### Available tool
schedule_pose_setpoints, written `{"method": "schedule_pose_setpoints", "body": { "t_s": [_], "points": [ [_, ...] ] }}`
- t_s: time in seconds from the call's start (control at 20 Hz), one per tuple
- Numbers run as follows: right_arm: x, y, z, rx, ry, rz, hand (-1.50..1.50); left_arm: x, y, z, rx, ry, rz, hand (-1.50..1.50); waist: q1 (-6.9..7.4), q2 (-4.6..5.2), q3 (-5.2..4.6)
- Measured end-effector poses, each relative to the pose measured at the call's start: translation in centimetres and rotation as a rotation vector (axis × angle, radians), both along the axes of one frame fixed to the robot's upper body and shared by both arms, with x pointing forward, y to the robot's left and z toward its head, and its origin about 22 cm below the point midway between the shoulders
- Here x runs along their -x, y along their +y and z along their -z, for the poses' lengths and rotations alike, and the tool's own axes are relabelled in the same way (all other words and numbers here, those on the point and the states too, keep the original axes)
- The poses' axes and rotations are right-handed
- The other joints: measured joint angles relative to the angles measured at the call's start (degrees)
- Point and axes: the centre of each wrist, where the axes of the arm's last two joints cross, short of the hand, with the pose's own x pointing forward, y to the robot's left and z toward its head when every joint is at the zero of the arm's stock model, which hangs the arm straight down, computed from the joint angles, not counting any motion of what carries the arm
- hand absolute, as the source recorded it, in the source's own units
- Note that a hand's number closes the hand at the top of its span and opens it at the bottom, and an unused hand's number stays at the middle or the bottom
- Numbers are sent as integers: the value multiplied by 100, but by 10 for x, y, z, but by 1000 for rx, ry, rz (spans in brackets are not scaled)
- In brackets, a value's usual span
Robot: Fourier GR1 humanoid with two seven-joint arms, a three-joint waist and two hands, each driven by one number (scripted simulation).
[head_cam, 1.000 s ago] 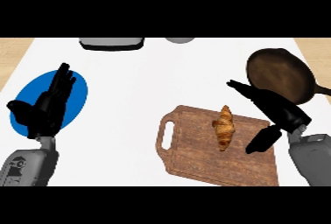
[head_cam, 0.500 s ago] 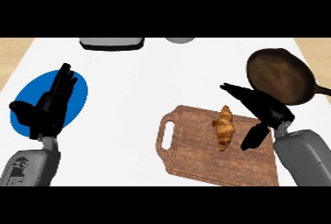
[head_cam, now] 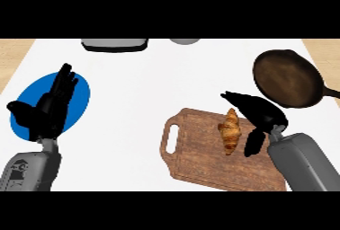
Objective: Pick the croissant from the cutting board and place it in the pan
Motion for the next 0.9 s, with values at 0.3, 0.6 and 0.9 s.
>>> {"method": "schedule_pose_setpoints", "body": {
  "t_s": [0.3,0.6,0.9],
  "points": [
    [-11,14,16,12,18,-6,-150,-6,1,3,-5,-1,-1,0,0,3,1],
    [-20,8,31,56,42,-6,-150,0,-1,3,-1,1,0,0,9,3,1],
    [-15,14,48,74,85,-16,-150,3,4,3,-4,0,-1,0,1,3,1]
  ]
}}
